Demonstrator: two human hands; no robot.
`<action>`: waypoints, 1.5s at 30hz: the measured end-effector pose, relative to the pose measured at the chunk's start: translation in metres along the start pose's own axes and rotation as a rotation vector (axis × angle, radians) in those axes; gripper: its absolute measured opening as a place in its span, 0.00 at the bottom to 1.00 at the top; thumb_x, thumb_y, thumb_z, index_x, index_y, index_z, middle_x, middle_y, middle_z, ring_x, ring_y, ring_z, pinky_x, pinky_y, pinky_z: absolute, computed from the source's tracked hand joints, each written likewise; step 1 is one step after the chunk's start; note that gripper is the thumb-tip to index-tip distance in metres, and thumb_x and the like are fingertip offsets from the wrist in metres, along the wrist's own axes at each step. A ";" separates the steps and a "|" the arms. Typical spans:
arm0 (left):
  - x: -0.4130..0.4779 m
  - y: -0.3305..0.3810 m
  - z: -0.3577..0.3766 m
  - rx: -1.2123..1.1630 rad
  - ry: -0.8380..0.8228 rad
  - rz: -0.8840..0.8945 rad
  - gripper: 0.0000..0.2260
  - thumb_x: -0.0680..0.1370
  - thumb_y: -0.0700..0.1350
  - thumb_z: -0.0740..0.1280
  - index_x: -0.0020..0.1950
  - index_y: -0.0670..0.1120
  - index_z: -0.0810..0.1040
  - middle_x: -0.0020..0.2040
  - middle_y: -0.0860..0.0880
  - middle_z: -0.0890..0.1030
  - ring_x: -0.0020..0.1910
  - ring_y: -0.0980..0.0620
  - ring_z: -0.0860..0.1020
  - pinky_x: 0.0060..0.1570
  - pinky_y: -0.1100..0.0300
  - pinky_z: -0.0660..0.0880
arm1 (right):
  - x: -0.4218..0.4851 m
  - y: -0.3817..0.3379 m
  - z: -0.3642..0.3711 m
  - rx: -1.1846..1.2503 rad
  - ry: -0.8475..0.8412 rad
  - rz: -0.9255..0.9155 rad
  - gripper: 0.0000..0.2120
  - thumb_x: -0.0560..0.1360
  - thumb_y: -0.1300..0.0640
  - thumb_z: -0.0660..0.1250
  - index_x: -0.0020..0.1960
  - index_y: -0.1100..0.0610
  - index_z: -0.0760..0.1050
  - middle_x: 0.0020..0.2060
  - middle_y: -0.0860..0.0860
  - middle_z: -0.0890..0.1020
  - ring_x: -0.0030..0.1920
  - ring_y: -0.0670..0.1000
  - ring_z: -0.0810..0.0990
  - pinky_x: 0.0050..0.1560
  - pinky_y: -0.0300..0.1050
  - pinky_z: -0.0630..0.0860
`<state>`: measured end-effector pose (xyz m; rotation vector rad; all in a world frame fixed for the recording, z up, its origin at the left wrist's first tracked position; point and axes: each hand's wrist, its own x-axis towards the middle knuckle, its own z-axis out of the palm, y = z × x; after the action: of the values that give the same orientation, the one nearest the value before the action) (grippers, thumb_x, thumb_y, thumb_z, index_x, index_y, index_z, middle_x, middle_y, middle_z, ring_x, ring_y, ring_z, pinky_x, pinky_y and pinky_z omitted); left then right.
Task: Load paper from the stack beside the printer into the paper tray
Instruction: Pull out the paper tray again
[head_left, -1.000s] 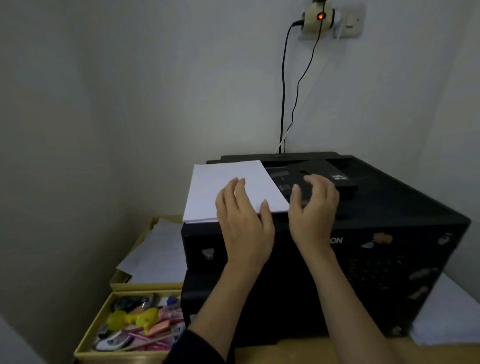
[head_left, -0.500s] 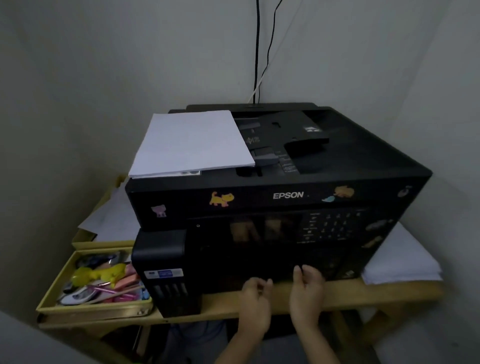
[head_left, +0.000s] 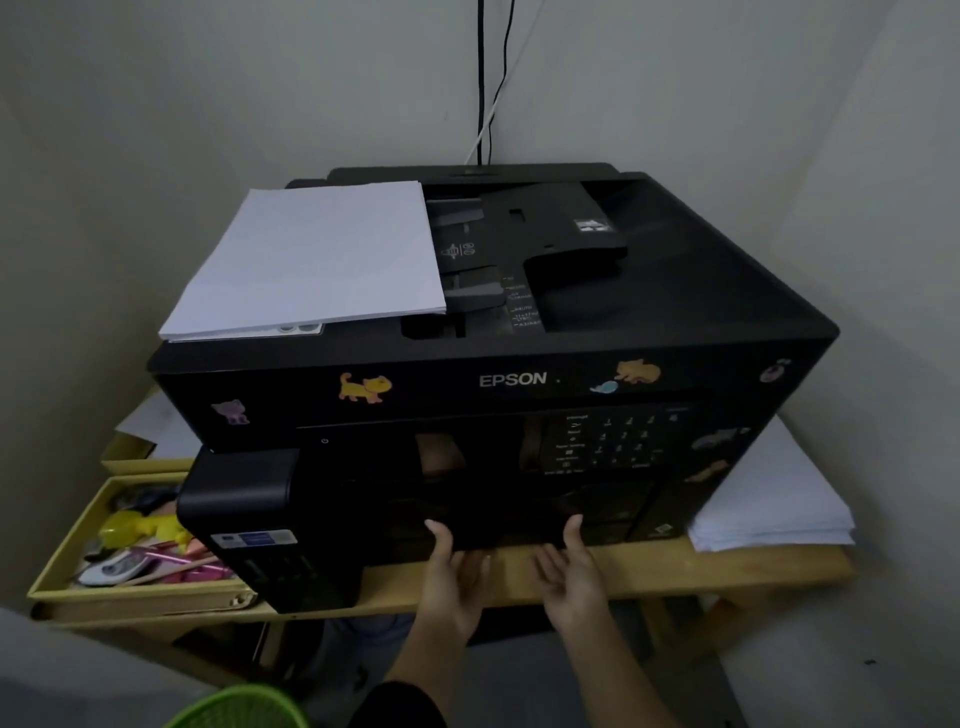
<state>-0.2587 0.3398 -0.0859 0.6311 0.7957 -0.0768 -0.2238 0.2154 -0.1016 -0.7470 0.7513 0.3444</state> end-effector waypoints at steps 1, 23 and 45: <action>0.002 -0.001 -0.001 -0.025 0.001 0.013 0.36 0.70 0.66 0.63 0.69 0.43 0.70 0.66 0.46 0.75 0.64 0.48 0.73 0.57 0.58 0.71 | 0.002 0.000 -0.001 0.029 -0.030 -0.002 0.26 0.72 0.46 0.68 0.62 0.62 0.72 0.61 0.60 0.74 0.60 0.56 0.75 0.57 0.51 0.74; -0.017 -0.016 0.020 0.417 0.509 0.048 0.50 0.65 0.74 0.57 0.73 0.37 0.60 0.68 0.36 0.67 0.66 0.36 0.67 0.67 0.42 0.65 | -0.014 0.001 0.008 -0.328 0.536 -0.187 0.46 0.63 0.43 0.76 0.71 0.59 0.57 0.64 0.63 0.69 0.60 0.64 0.72 0.57 0.58 0.74; -0.007 0.002 -0.009 2.048 0.206 0.593 0.38 0.74 0.66 0.56 0.76 0.45 0.54 0.74 0.49 0.61 0.73 0.47 0.57 0.75 0.52 0.49 | -0.024 0.000 -0.008 -2.031 0.087 -0.934 0.25 0.78 0.40 0.50 0.70 0.51 0.64 0.64 0.49 0.68 0.63 0.51 0.66 0.58 0.55 0.60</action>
<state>-0.2686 0.3454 -0.0851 2.8093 0.4387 -0.2871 -0.2444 0.2088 -0.0882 -2.8692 -0.2362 0.0914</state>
